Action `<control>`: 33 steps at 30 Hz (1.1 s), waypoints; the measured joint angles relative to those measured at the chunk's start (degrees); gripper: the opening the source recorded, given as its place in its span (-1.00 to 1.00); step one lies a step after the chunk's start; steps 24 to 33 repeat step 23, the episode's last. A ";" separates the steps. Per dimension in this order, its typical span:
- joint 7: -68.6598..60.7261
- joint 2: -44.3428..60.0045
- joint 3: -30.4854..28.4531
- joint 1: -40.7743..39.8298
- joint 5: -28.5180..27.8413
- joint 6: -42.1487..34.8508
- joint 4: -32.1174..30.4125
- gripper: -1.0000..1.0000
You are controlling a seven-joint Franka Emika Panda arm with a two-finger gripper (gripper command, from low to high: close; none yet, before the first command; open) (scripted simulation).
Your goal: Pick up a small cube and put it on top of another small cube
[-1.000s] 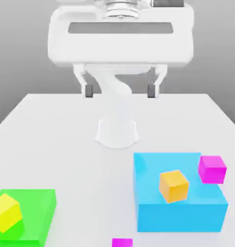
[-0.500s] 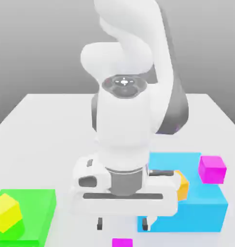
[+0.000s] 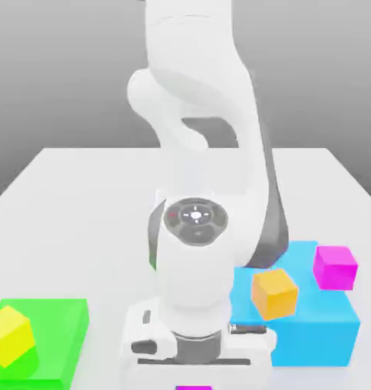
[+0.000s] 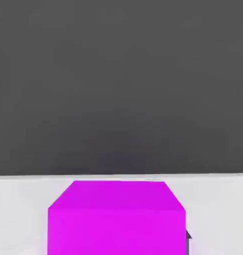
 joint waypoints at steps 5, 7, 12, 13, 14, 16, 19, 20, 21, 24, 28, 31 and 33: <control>-4.45 -10.27 2.91 1.53 -0.29 -6.39 -3.92 -1.00; -6.94 -14.42 4.23 2.38 0.03 -8.81 -5.65 -1.00; -13.87 -24.85 6.27 6.88 1.79 -14.86 -9.98 -1.00; -15.31 -26.95 6.44 7.62 2.19 -16.09 -10.85 -1.00; -16.70 -28.98 6.61 8.25 2.57 -17.25 -11.71 -1.00; -18.86 -31.48 7.03 9.26 3.08 -18.10 -13.34 -1.00; -18.90 -27.77 7.35 9.41 2.40 -12.38 -15.38 -1.00; -18.68 -26.25 7.34 9.45 2.06 -10.29 -15.96 1.00; -18.69 -26.25 7.34 9.45 2.06 -10.29 -15.96 1.00; -18.69 -26.25 7.34 9.45 2.06 -10.29 -15.96 1.00; -18.69 -26.25 7.34 9.45 2.06 -10.29 -15.96 1.00; -18.69 -26.25 7.34 9.45 2.06 -10.29 -15.96 1.00; -18.69 -26.25 7.34 9.45 2.06 -10.29 -15.96 1.00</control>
